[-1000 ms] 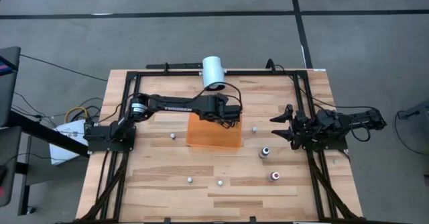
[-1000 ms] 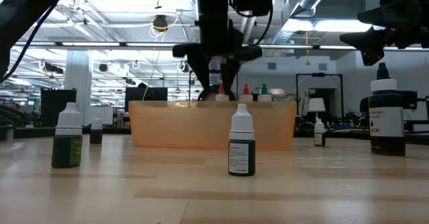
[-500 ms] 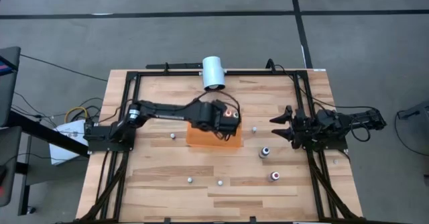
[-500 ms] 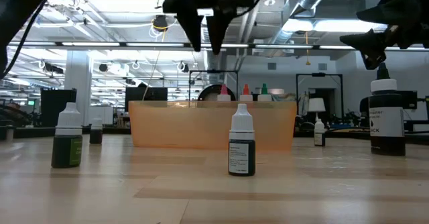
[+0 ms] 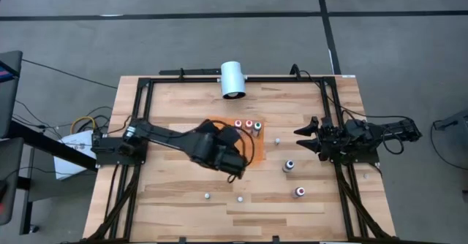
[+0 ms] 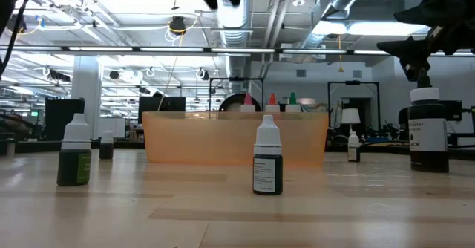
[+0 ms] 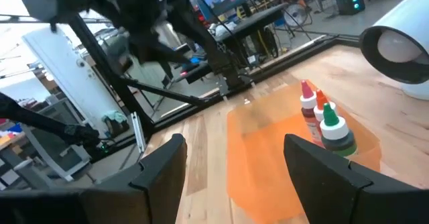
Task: Pick & Place food coloring
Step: Put the large black food coloring bottle into the orange bin
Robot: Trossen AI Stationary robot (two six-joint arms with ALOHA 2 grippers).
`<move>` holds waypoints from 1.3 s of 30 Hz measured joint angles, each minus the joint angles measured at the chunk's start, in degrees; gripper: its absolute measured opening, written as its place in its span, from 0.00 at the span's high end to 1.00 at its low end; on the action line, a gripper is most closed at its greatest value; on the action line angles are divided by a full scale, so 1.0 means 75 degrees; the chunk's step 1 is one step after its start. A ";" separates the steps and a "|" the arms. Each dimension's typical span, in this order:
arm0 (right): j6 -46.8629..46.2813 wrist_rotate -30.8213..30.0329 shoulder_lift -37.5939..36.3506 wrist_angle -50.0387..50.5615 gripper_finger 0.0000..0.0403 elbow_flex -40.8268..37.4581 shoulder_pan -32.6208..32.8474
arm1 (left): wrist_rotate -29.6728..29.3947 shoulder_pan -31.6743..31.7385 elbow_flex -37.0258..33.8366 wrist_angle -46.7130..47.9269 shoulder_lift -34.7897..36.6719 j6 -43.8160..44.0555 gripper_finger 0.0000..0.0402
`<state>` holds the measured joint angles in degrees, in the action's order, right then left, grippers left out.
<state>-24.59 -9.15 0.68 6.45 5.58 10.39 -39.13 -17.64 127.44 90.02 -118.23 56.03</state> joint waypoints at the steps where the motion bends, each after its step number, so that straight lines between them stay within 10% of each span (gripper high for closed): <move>1: 0.0001 0.0003 0.0000 0.0000 0.41 0.0000 0.0000 | -0.0218 -0.0024 -0.0010 -0.0001 0.0139 0.0003 0.42; 17: 0.0138 -0.0017 0.0001 -0.0046 0.41 0.0000 0.0006 | -0.1329 0.0175 -0.0706 -0.0013 0.0798 -0.0738 0.42; 39: 0.2670 0.0217 0.0002 -0.1217 0.41 0.0000 0.0010 | 0.0379 0.0451 -0.9790 -0.7997 0.5464 -0.1332 0.42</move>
<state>-4.56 -7.52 0.70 -2.67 5.58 10.47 -36.29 -14.25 54.02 30.04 -77.25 46.04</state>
